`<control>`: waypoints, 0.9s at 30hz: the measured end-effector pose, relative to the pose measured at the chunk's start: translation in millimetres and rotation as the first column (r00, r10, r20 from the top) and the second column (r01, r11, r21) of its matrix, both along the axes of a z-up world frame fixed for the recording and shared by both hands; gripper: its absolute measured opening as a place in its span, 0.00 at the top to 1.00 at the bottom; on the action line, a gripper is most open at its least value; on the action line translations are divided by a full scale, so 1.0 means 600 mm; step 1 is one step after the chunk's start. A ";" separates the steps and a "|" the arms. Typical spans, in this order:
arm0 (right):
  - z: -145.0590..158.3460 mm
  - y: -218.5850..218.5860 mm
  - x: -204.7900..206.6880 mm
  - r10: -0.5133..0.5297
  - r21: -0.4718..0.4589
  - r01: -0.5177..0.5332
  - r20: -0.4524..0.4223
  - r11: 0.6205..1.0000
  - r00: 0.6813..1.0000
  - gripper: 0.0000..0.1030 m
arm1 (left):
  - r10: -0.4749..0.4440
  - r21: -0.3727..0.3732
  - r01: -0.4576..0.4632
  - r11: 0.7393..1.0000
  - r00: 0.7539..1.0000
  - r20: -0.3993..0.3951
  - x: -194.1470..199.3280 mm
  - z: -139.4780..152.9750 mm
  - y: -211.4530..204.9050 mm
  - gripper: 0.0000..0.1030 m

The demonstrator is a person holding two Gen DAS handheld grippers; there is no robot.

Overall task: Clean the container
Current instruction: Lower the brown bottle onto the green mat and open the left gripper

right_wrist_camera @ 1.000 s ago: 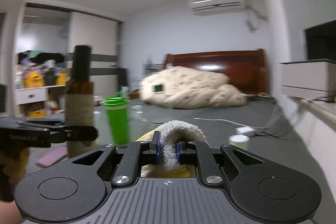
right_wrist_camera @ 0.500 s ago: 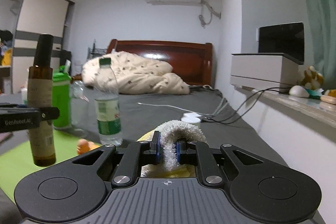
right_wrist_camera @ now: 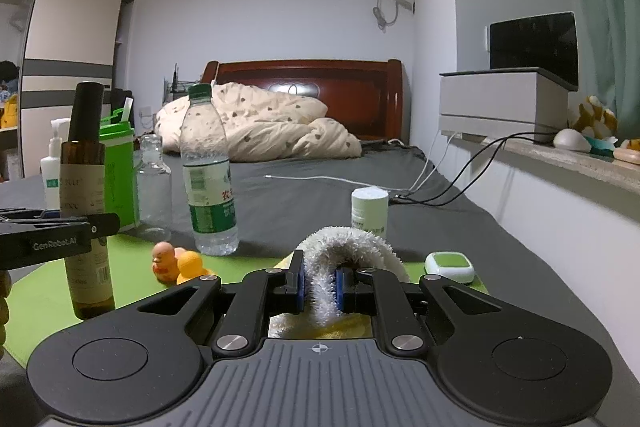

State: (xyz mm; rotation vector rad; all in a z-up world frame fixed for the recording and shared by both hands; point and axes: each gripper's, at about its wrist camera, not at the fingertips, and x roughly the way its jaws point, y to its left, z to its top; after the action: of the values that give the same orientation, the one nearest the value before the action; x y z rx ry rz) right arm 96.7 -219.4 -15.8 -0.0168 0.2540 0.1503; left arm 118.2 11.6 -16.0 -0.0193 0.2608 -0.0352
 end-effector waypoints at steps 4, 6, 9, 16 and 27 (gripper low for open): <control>-0.003 0.002 -0.007 0.003 0.004 -0.003 -0.010 1.000 1.000 0.88 | 0.010 -0.009 -0.010 1.000 1.000 -0.003 -0.004 -0.007 0.003 0.60; -0.004 0.002 -0.013 0.005 0.008 -0.005 -0.015 1.000 1.000 0.88 | 0.012 0.002 -0.012 1.000 1.000 -0.001 -0.006 -0.007 -0.001 0.60; -0.006 0.003 -0.021 0.007 0.011 -0.006 -0.021 1.000 1.000 0.88 | 0.021 0.013 -0.021 1.000 1.000 0.002 -0.011 -0.010 -0.004 0.60; -0.003 0.002 -0.042 0.019 0.020 -0.019 -0.030 1.000 0.999 0.88 | 0.040 0.056 -0.040 0.998 0.999 0.002 -0.029 -0.013 -0.020 0.60; 0.006 -0.007 -0.059 0.013 0.030 -0.012 -0.025 0.999 1.000 0.88 | 0.062 0.054 -0.061 0.997 0.998 -0.011 -0.025 -0.009 -0.020 0.59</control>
State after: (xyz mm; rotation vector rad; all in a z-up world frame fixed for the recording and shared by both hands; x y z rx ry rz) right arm 61.6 -223.5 -12.1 0.0133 0.2767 0.1665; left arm 103.1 -0.2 -21.4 0.0263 0.2732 0.0333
